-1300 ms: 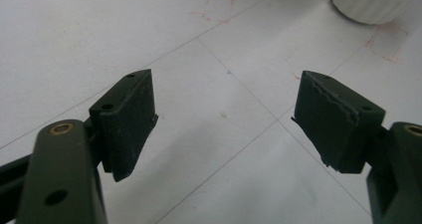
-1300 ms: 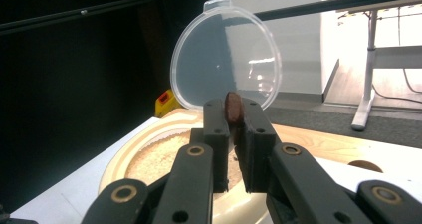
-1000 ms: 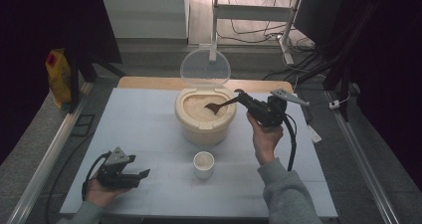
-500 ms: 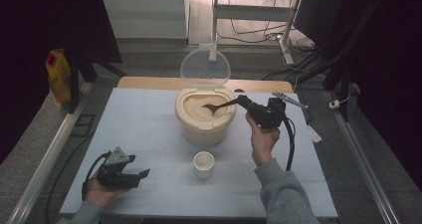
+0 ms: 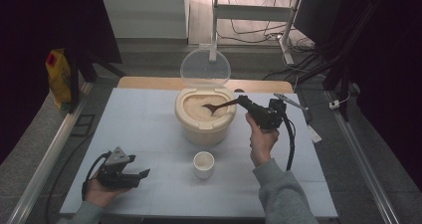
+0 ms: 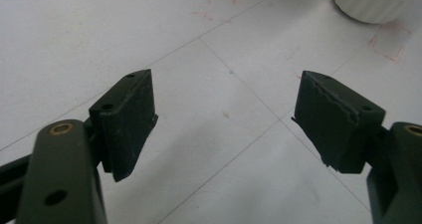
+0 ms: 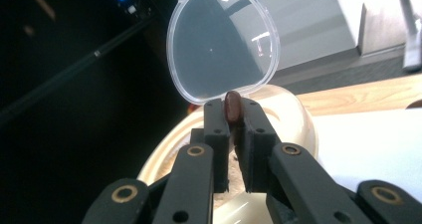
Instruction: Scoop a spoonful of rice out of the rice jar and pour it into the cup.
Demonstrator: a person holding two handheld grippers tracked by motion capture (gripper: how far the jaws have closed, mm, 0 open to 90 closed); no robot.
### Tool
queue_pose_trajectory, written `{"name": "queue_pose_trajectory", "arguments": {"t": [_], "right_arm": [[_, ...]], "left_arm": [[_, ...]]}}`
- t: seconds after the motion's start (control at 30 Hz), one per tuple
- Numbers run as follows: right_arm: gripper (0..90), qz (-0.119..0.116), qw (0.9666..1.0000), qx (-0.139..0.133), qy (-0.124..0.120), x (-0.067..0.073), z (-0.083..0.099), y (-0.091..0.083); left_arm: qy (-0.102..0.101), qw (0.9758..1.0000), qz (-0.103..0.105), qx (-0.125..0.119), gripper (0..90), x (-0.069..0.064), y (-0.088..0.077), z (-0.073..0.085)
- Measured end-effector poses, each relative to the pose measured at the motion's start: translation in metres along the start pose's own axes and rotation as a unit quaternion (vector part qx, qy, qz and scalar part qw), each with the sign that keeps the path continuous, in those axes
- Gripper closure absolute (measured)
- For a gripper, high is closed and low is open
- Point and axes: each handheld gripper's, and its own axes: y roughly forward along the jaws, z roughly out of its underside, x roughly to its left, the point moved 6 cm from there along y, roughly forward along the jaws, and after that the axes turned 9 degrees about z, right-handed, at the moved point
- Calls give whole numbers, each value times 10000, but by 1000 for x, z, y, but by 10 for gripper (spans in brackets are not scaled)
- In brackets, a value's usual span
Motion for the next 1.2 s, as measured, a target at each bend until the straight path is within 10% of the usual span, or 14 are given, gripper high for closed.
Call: {"name": "queue_pose_trajectory", "arguments": {"t": [1.2], "right_arm": [[836,-174,9921,-8,1246,-18,-5,-8]], "left_arm": [[28,10000,-21,33,239,0,1,0]]}}
